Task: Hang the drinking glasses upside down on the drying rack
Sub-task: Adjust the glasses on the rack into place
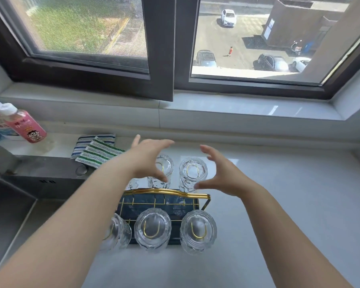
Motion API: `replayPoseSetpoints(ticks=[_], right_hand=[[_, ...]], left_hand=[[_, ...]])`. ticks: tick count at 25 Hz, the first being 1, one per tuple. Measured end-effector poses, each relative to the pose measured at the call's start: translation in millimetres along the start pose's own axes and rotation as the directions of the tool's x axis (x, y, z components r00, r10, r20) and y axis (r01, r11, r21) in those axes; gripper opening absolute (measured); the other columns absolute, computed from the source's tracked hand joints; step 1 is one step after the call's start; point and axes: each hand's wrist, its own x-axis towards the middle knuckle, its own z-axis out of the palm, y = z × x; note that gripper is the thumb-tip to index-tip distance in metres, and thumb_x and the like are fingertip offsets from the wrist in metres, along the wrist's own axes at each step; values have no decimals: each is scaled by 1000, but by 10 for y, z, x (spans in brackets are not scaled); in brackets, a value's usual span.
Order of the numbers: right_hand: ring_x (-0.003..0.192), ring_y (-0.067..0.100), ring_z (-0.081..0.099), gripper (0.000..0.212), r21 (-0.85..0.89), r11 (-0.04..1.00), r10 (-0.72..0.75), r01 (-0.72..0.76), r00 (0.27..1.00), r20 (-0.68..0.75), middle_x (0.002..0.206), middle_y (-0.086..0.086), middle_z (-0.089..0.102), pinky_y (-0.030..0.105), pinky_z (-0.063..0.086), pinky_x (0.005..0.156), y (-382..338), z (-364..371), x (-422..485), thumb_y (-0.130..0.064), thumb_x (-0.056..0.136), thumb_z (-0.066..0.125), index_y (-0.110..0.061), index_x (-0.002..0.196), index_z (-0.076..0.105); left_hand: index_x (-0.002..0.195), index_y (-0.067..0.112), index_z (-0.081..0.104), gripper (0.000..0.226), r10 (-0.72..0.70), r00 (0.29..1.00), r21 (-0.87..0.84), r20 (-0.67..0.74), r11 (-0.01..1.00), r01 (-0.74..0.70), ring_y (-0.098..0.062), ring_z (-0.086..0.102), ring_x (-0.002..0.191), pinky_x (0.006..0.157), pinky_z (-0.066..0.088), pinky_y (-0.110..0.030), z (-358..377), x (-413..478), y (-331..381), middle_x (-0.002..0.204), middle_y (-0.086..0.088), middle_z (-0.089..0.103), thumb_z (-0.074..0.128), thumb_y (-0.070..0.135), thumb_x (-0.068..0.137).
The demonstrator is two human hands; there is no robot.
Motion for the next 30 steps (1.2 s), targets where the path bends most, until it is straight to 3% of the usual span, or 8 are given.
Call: replayPoseSetpoints(ticks=[2, 5, 10, 14, 17, 22, 26, 30], right_hand=[[129, 7, 34, 97, -32, 998, -62, 62, 998, 13, 144, -12, 35, 24, 28, 97, -173, -82, 42, -32, 55, 87, -40, 134, 30], [129, 13, 36, 92, -228, 962, -140, 152, 988, 68, 143, -6, 39, 27, 29, 101, -473, 33, 223, -37, 56, 85, -31, 134, 36], [126, 23, 44, 91, -550, 818, -71, 169, 978, 196, 136, 0, 52, 42, 23, 109, -719, 352, 496, -49, 58, 80, -20, 134, 38], [114, 22, 53, 79, -562, 803, -98, 200, 974, 206, 121, -2, 62, 43, 25, 105, -737, 403, 519, -52, 56, 80, -21, 123, 50], [115, 21, 54, 79, -549, 809, -123, 212, 973, 195, 121, -2, 62, 46, 22, 108, -723, 425, 500, -52, 56, 80, -21, 122, 50], [115, 21, 53, 78, -542, 815, -115, 204, 974, 194, 121, -3, 62, 47, 21, 109, -735, 420, 493, -51, 56, 80, -22, 122, 49], [119, 20, 50, 82, -528, 826, -97, 196, 973, 210, 127, -3, 58, 47, 20, 111, -743, 415, 485, -49, 57, 81, -23, 126, 45], [123, 19, 47, 93, -464, 866, -96, 188, 972, 214, 133, -1, 53, 45, 21, 112, -845, 325, 458, -47, 56, 82, -23, 133, 37]], left_hand=[[143, 31, 16, 109, -64, 998, 5, 26, 998, 64, -17, 22, 140, 114, -7, -47, -52, -93, -212, 151, 5, 31, 80, 49, 56], [143, 29, 13, 111, -101, 993, 31, 61, 995, 99, -19, 27, 138, 115, -5, -48, 27, -135, -302, 149, 3, 34, 77, 57, 57], [135, 27, 33, 90, -71, 997, 49, 4, 996, 71, -19, 41, 130, 113, -7, -50, 115, -100, -331, 136, 4, 51, 72, 60, 60], [123, 28, 44, 75, -28, 999, 35, -28, 999, 29, -18, 48, 122, 114, -1, -48, 130, -138, -376, 126, 6, 58, 74, 56, 59], [118, 28, 48, 70, -16, 999, 0, -45, 1000, 16, -17, 51, 116, 113, 15, -44, 127, -170, -388, 120, 7, 61, 76, 52, 59], [121, 28, 47, 73, -52, 996, -28, -73, 998, 50, -24, 48, 113, 92, 39, -38, 145, -190, -384, 120, 4, 60, 78, 49, 58], [122, 29, 47, 73, -39, 996, -24, -85, 999, 37, -23, 49, 114, 95, 35, -37, 142, -184, -382, 122, 4, 60, 77, 50, 59], [132, 31, 36, 89, -60, 995, 22, -82, 998, 62, -19, 36, 130, 113, 14, -44, 68, -284, -495, 139, 8, 46, 77, 54, 57]])
